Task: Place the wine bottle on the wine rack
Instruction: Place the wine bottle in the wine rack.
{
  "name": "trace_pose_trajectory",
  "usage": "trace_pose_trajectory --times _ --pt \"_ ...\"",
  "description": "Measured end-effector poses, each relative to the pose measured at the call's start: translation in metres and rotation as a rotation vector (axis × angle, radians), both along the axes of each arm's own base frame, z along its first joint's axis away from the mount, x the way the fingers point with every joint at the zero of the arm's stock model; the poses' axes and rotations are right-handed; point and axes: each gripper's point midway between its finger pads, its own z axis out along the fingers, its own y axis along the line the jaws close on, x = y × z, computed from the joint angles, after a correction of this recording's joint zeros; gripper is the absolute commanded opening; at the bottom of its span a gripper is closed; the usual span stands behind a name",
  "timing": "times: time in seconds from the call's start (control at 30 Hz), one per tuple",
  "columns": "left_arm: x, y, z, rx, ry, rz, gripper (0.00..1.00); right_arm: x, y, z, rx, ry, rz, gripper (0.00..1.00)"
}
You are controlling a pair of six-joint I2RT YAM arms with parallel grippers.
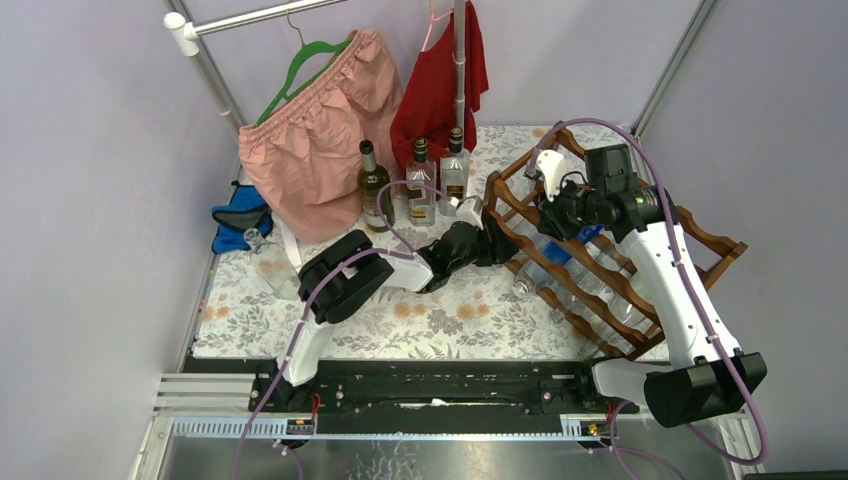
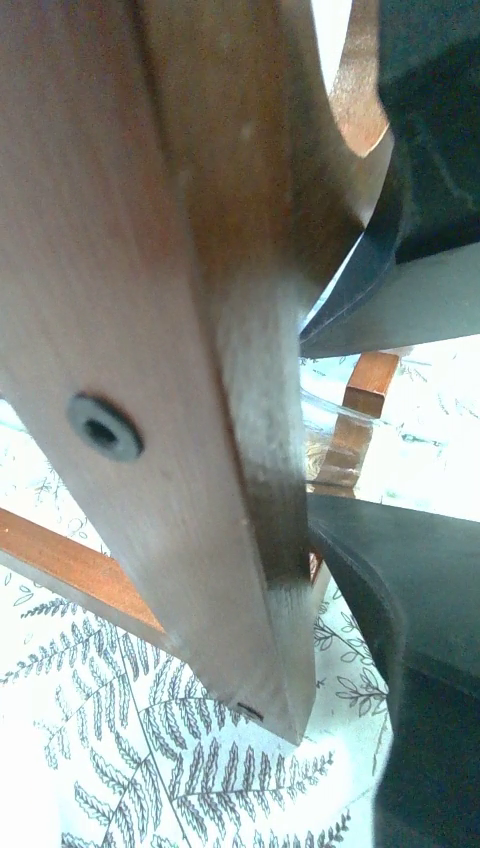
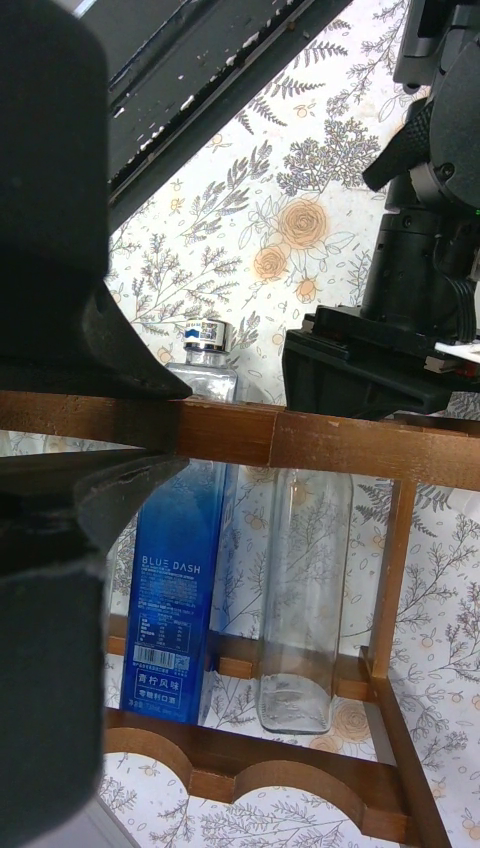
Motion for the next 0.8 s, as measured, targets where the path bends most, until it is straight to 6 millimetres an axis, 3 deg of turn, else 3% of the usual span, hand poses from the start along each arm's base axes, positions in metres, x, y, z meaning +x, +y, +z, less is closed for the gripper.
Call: trace_pose_trajectory --times 0.3,0.5,0.8 --pt "0.000 0.006 0.003 0.052 -0.010 0.025 0.63 0.000 0.000 0.000 0.000 0.001 0.000 0.02" --pt "0.001 0.009 0.003 0.073 -0.023 0.039 0.53 0.000 0.000 0.000 0.000 0.001 0.001 0.02" --pt "-0.003 0.015 0.003 0.040 -0.034 0.050 0.61 0.000 0.000 0.000 0.000 0.001 0.001 0.02"
